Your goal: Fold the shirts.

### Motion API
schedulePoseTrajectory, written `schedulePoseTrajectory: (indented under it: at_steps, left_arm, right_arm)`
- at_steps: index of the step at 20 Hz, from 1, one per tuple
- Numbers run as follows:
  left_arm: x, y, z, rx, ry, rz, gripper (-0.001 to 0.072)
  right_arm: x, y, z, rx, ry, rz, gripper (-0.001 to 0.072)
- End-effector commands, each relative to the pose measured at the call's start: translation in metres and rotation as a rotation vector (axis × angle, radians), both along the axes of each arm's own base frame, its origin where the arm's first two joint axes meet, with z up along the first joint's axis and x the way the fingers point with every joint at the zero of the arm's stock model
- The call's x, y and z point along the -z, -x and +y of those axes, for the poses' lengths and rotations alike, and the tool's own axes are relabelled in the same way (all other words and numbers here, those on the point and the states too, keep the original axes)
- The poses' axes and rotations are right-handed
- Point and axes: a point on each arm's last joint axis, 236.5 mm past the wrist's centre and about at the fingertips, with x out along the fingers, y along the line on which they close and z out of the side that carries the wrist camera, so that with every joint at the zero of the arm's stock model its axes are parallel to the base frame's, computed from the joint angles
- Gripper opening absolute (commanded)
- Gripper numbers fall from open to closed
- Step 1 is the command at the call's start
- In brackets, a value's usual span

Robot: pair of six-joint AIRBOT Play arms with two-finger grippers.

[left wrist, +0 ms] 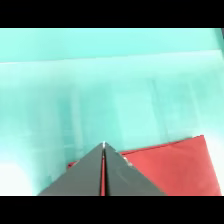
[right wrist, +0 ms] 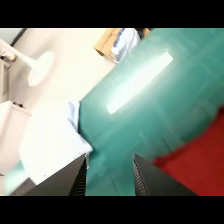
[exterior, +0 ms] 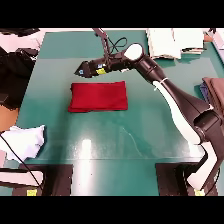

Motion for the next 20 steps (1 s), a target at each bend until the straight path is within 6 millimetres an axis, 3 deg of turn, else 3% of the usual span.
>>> schedulePoseTrajectory:
  at_steps: [1,4,7,8,9,11,13,15,19,20]
  left_arm:
    - [0.007,0.011,-0.001,0.009,-0.021,0.021,0.0024]
    - [0.029,0.012,-0.035,0.089,-0.036,0.054,0.0024]
    - [0.027,0.011,-0.068,0.148,-0.038,0.015,0.0025]
    - [0.025,0.011,-0.077,0.168,-0.043,0.002,0.0025]
    - [0.024,0.012,-0.083,0.181,-0.044,-0.007,0.0025]
    - [0.02,0.011,-0.091,0.192,-0.039,-0.024,0.0025]
    - [0.019,0.011,-0.093,0.195,-0.036,-0.027,0.0025]
    - [0.019,0.011,-0.093,0.195,-0.037,-0.027,0.0025]
    - [0.02,0.012,-0.094,0.196,-0.037,-0.024,0.0025]
    - [0.021,0.013,-0.094,0.199,-0.037,-0.018,0.0025]
  right_arm:
    - [0.037,-0.012,-0.055,0.063,0.14,0.014,0.0323]
    - [0.08,-0.02,-0.147,0.206,0.282,0.127,0.0313]
    - [0.129,-0.016,-0.225,0.363,0.327,0.314,0.0337]
    - [0.147,-0.012,-0.243,0.394,0.34,0.366,0.0501]
    - [0.162,-0.008,-0.254,0.416,0.345,0.413,0.0604]
    - [0.184,-0.006,-0.257,0.45,0.304,0.508,0.0598]
    - [0.197,-0.009,-0.243,0.463,0.229,0.594,0.059]
    - [0.207,-0.014,-0.22,0.437,0.193,0.629,0.0524]
    - [0.22,-0.025,-0.159,0.353,0.16,0.638,0.0518]
    - [0.223,-0.028,-0.143,0.334,0.147,0.641,0.0464]
